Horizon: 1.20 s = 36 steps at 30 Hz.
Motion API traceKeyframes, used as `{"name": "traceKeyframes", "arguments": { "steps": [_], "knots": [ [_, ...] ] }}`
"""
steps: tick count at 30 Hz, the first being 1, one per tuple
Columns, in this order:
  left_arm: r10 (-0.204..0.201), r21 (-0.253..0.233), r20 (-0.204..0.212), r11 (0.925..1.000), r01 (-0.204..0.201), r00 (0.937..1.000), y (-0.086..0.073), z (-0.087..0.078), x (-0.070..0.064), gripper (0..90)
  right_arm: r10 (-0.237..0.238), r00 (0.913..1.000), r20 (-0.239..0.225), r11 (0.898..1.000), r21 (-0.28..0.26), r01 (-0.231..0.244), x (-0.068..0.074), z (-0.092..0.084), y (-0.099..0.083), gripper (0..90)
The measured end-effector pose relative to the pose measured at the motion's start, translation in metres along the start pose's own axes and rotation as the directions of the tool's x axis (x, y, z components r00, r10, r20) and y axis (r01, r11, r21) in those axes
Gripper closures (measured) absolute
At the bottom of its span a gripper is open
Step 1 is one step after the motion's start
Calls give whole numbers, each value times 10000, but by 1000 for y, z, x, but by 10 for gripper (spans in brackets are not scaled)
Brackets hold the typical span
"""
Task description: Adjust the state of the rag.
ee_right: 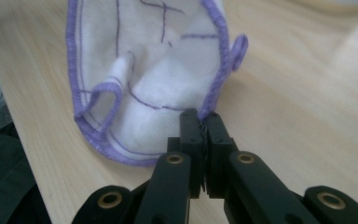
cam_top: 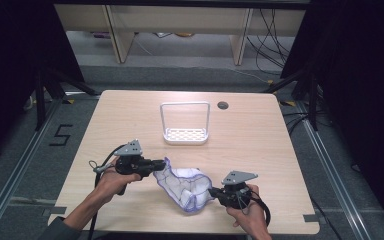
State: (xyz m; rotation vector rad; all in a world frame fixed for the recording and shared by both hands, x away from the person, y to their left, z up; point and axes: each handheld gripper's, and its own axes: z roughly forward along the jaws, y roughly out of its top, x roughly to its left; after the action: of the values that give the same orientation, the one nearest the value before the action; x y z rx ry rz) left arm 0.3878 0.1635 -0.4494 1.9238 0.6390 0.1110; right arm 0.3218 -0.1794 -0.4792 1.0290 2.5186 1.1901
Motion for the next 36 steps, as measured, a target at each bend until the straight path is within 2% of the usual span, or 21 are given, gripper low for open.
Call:
{"name": "traceKeyframes", "arguments": {
  "steps": [4, 5, 6, 8, 12, 14, 15, 17, 19, 20, 22, 23, 24, 25, 28, 30, 31, 34, 36],
  "knots": [
    [138, -442, -27, 9989, -139, 9999, 9, -15, -7, 842, -281, 9996, 9, 9981, -554, 282, 2, -17, 13, 893],
    [192, -586, 53, 9981, -189, 9998, 11, -19, -9, 843, -305, 9995, -122, 9979, -582, 297, 3, -21, 18, 893],
    [217, -736, 43, 9971, -213, 9998, 14, -24, -11, 843, -529, 9985, -152, 9967, -627, 518, 3, -25, 23, 893],
    [230, -1026, 83, 9945, -220, 9997, 22, -33, -16, 844, -662, 9978, -22, 9956, -663, 659, 7, -39, 34, 893],
    [330, -1519, 168, 9879, -300, 9993, 36, -52, -22, 844, -1361, 9907, 36, 9860, -970, 1358, 10, -66, 63, 894],
    [365, -1800, 312, 9832, -303, 9988, 41, -61, -24, 844, -1326, 9911, 84, 9864, -963, 1328, 13, -79, 74, 894],
    [339, -1812, 265, 9830, -285, 9991, 44, -67, -25, 844, -1542, 9879, 137, 9818, -1097, 1548, 13, -85, 80, 894],
    [284, -2021, 357, 9792, -206, 9990, 46, -76, -27, 844, -1599, 9871, 76, 9804, -1158, 1597, 12, -95, 89, 894],
    [243, -2180, 470, 9759, -134, 9986, 48, -85, -28, 844, -1602, 9869, 213, 9780, -1318, 1616, 12, -106, 96, 894],
    [209, -2295, 555, 9733, -76, 9982, 49, -89, -29, 844, -1762, 9839, 301, 9730, -1461, 1787, 10, -111, 100, 894],
    [160, -2418, 678, 9703, 8, 9976, 51, -95, -31, 844, -1687, 9853, 248, 9725, -1587, 1705, 9, -119, 106, 894],
    [218, -2431, 679, 9700, -46, 9975, 52, -97, -33, 844, -1593, 9869, 247, 9725, -1681, 1612, 10, -123, 109, 895],
    [286, -2454, 687, 9693, -109, 9972, 53, -98, -35, 844, -1771, 9840, 207, 9676, -1790, 1779, 8, -125, 112, 894],
    [345, -2457, 734, 9692, -154, 9967, 54, -99, -37, 844, -1804, 9833, 256, 9676, -1747, 1821, 8, -127, 115, 895],
    [391, -2379, 597, 9710, -238, 9975, 57, -97, -37, 845, -1677, 9849, 428, 9718, -1609, 1724, 6, -126, 122, 894],
    [224, -2248, 426, 9743, -123, 9988, 55, -91, -30, 845, -1727, 9838, 476, 9723, -1517, 1780, -1, -119, 125, 894],
    [105, -2176, 289, 9760, -39, 9995, 53, -86, -25, 845, -1571, 9863, 514, 9773, -1355, 1627, -5, -114, 125, 894],
    [10, -1726, -382, 9850, -76, 9993, 45, -68, -10, 845, -1344, 9886, 672, 9854, -958, 1405, -20, -90, 125, 894],
    [-93, -1473, -733, 9891, -16, 9973, 39, -55, 2, 845, -1414, 9857, 917, 9870, -638, 1476, -33, -69, 125, 894]
  ]
}}
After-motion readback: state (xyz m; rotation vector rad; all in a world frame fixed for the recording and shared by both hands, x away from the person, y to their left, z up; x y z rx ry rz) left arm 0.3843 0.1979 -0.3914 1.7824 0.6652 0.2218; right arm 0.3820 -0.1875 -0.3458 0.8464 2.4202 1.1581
